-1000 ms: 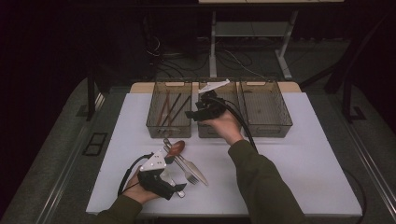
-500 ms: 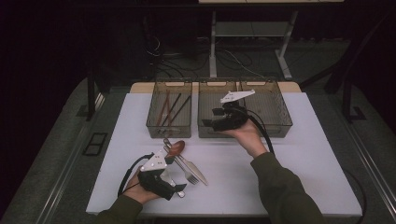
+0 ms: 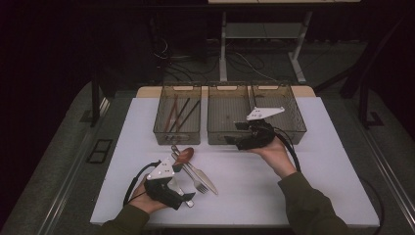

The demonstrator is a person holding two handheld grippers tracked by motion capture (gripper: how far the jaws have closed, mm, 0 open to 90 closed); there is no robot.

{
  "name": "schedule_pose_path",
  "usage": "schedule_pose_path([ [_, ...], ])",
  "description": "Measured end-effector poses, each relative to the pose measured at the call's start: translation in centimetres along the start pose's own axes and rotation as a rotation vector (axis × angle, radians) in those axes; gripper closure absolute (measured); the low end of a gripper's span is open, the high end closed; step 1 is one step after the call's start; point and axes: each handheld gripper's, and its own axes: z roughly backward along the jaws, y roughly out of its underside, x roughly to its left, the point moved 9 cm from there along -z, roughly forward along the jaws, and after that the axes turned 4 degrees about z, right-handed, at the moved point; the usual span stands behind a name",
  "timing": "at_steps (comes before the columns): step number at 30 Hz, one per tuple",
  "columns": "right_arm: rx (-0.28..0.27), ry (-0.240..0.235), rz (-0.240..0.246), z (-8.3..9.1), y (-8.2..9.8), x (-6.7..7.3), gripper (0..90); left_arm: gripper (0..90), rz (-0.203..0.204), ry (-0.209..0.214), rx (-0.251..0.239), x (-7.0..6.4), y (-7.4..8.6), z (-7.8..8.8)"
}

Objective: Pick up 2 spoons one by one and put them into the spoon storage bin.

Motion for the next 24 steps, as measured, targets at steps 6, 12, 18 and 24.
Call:
schedule_pose_path([
  [6, -0.021, -0.019, -0.021, 1.8, 1.9, 0.5, 20.1, 0.0, 0.01, -0.003, -0.005, 0.2, 0.0, 0.1],
  [12, -0.043, -0.01, -0.024, 3.7, 3.7, 0.9, 11.8, 0.0, 0.007, -0.012, -0.002, 0.3, 0.0, 0.1],
  [18, -0.072, 0.048, -0.053, 5.8, 5.6, 0.0, 11.8, 0.0, 0.004, -0.009, 0.002, 0.1, 0.0, 0.0],
  [24, -0.077, 0.065, -0.067, 7.4, 7.6, 0.0, 11.9, 0.0, 0.003, -0.01, 0.003, 0.1, 0.1, 0.0],
])
